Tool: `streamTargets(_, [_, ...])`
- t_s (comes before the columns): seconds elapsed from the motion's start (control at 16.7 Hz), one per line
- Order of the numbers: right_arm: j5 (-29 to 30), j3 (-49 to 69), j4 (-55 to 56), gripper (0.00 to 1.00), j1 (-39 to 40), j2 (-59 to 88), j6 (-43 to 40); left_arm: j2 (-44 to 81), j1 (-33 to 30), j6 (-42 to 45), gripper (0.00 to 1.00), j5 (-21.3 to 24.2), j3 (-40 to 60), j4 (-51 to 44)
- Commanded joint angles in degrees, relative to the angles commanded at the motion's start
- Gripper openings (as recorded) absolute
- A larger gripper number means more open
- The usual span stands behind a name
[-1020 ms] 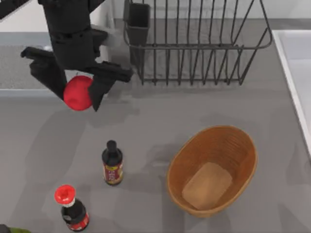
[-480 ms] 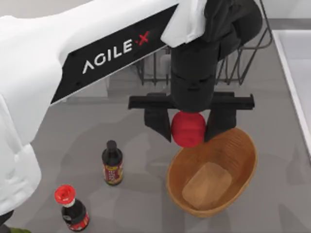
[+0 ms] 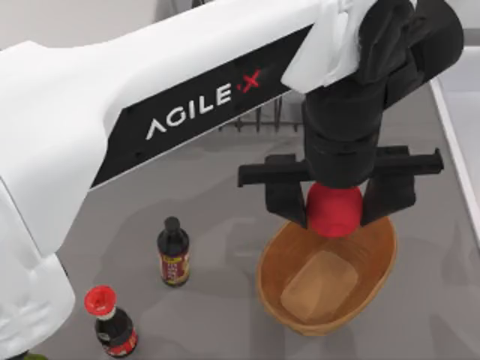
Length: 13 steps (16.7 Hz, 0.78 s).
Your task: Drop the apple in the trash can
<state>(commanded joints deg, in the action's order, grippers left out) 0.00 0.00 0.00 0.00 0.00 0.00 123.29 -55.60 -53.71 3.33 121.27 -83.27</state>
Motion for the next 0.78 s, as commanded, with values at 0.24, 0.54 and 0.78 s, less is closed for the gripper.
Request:
streamTargets(0.24, [0.00, 0.00, 0.00, 1.00, 0.00, 0.00, 0.00, -0.43, 0.34, 0.14, 0.00, -0.29, -1.62, 1.73])
streamTargets(0.54, [0.00, 0.00, 0.00, 1.00, 0.00, 0.00, 0.00, -0.56, 0.39, 0.04, 0.00, -0.15, -7.73, 7.84])
streamTargets(0.78, [0.00, 0.00, 0.00, 1.00, 0.00, 0.00, 0.00, -0.19, 0.11, -0.06, 0.00, 0.01, -12.84, 12.74])
